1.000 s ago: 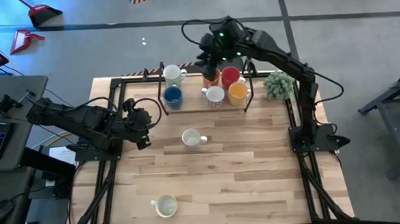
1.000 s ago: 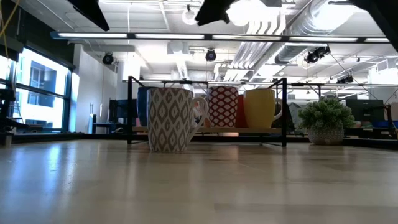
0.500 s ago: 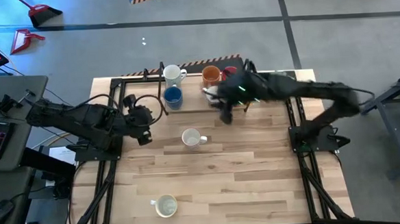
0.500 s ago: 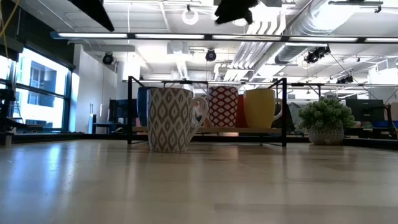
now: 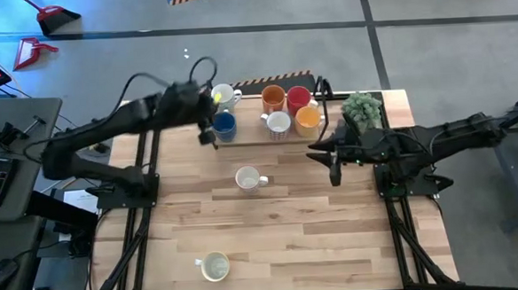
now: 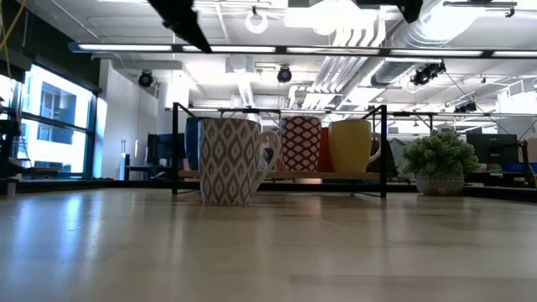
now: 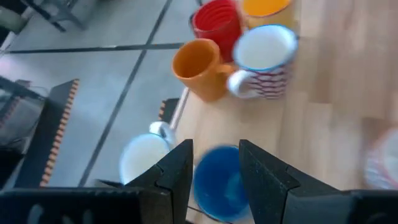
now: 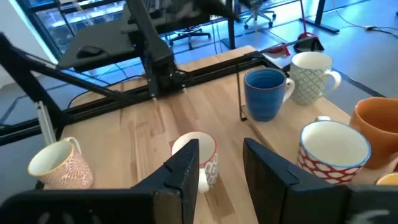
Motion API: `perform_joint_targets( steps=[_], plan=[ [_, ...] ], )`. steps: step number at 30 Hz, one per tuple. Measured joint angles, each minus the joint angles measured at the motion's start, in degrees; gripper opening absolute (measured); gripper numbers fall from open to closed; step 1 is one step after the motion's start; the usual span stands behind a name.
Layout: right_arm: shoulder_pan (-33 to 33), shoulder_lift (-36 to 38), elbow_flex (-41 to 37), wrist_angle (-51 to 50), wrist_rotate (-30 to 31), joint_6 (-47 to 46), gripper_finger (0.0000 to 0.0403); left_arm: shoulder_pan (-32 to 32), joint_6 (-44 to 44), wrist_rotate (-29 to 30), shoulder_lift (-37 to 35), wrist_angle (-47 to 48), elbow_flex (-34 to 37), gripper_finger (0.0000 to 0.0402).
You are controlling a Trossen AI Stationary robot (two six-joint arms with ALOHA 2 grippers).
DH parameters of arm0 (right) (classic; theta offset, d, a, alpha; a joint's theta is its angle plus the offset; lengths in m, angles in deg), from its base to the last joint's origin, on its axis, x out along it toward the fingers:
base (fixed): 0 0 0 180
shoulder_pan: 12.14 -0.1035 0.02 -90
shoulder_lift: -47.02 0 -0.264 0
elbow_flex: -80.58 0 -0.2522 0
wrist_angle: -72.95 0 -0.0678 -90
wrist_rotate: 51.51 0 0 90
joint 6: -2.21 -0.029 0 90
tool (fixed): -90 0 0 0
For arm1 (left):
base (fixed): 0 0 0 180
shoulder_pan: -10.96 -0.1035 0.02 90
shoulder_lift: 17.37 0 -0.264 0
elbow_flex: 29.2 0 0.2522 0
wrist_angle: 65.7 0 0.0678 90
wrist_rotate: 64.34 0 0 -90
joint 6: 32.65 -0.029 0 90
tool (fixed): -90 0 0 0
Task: Place coffee mugs
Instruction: Adjust the white blue mug on the shelf
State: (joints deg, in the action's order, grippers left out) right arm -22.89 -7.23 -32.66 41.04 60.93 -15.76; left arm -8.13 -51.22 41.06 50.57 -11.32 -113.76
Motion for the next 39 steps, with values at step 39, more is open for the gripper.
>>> perform_joint_targets(
  steps=[39],
  plan=[
    [-0.7,-0.1,-0.3,-3.7,-5.6,-2.6,0.0105,-30.7,-25.3,-17.6,41.1,21.3,-32.1,0.012]
  ],
)
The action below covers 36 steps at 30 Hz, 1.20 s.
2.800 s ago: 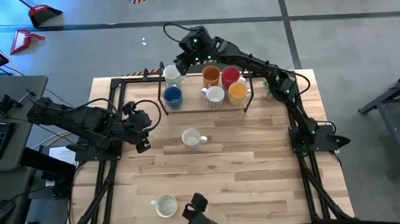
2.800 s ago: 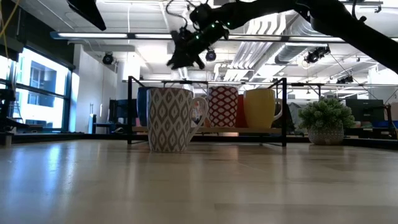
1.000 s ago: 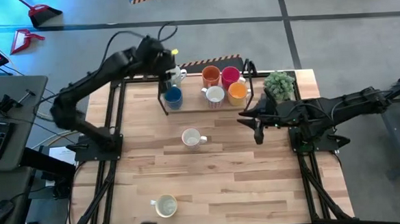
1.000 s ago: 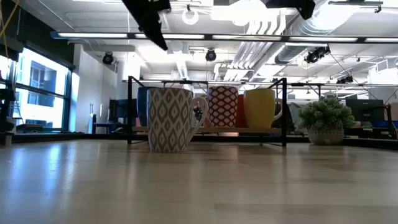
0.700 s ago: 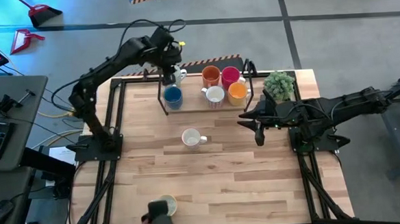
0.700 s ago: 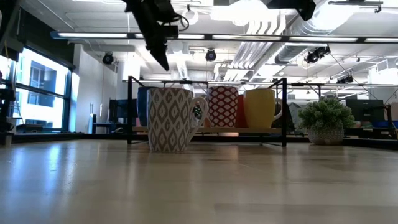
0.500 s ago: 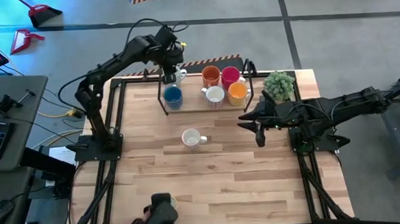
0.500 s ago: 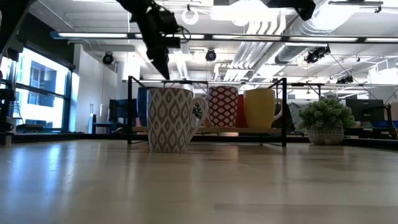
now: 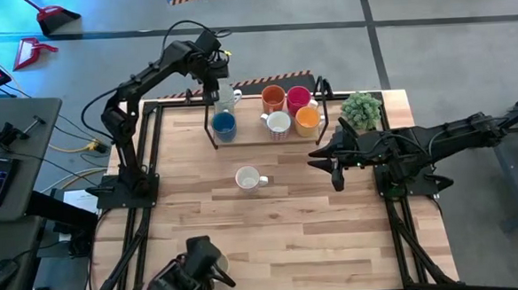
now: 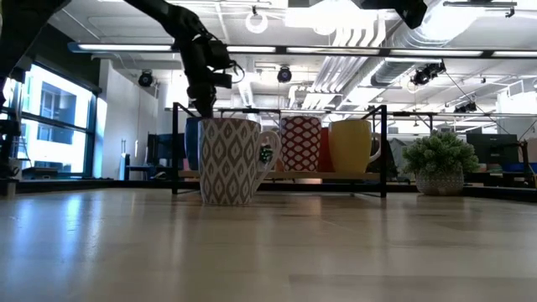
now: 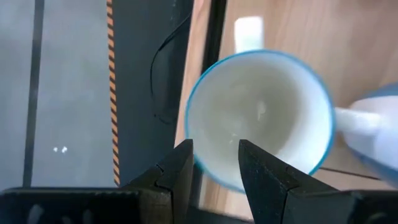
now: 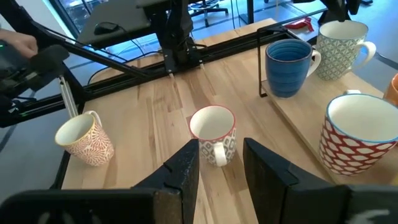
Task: Place coffee mugs
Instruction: Adjust the white blue mug on the shelf
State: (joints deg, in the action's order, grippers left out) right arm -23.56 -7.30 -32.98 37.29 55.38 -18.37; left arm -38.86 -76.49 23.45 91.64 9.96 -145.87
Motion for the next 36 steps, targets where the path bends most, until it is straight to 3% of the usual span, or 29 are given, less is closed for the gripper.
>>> perform_joint_targets(
  steps=[36],
  plan=[
    [0.0,0.0,0.0,-1.4,-1.3,-0.6,0.0105,-0.2,-0.8,1.4,2.8,-6.0,0.0,0.012]
  ],
)
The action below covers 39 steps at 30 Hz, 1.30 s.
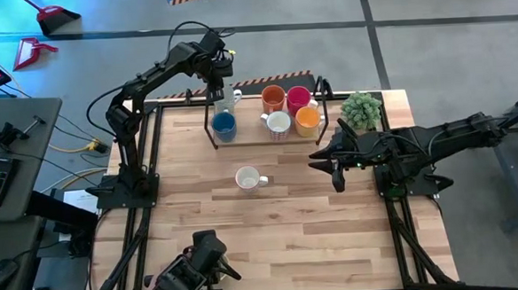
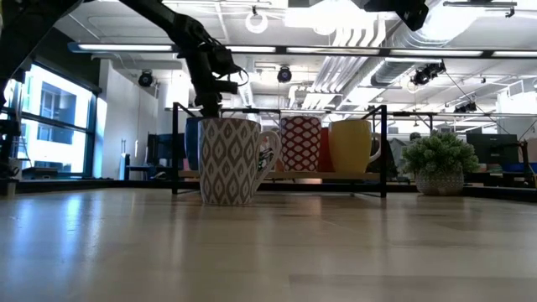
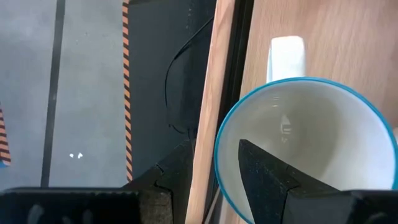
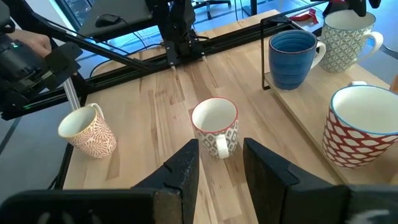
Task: Place coffee mugs
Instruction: Adjust the white blue mug on the shelf
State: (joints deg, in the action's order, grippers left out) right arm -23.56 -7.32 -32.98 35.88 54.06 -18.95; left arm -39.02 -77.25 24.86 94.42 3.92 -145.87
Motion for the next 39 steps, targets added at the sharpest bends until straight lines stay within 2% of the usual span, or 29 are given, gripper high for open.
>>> perform_joint_targets(
  steps=[21,36,39],
  plan=[
    [0.0,0.0,0.0,-0.1,-1.0,0.2,0.0105,0.9,-0.2,0.2,2.0,0.4,0.0,0.0116],
    [0.0,0.0,0.0,-1.1,-1.3,0.5,0.0105,0.9,0.4,-0.7,2.0,-0.2,0.0,0.0015],
    [0.0,0.0,0.0,-1.1,-1.5,0.6,0.0105,1.0,2.2,-0.9,1.9,-0.9,-0.1,0.0008]
  ],
)
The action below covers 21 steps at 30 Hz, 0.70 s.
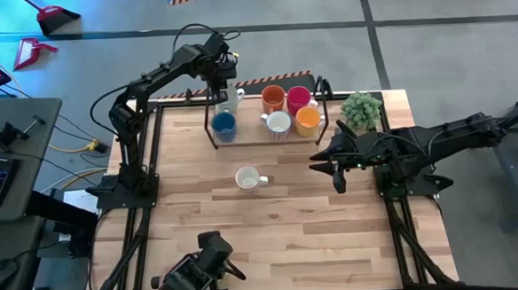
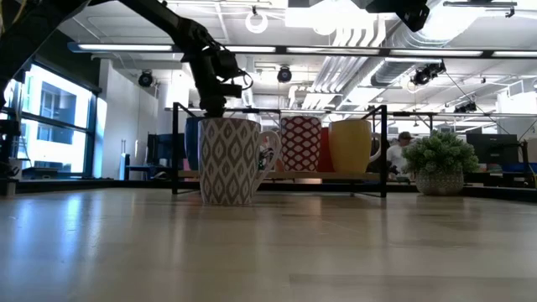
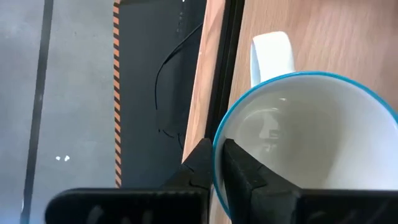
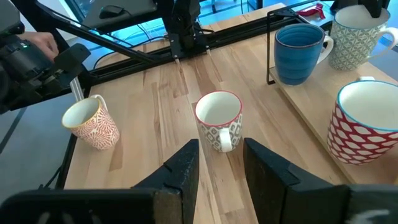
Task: Place coffee mugs
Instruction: Adjust the white blue mug on the shelf
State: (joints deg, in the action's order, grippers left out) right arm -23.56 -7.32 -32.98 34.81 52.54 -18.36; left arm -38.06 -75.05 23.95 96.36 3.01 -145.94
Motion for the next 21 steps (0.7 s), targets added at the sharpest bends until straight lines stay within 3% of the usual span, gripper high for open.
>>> perform_joint_targets(
  steps=[21],
  plan=[
    [0.0,0.0,0.0,-0.9,-2.7,0.1,0.0105,0.8,11.6,-2.7,0.0,1.2,0.0,0.0002]
  ],
)
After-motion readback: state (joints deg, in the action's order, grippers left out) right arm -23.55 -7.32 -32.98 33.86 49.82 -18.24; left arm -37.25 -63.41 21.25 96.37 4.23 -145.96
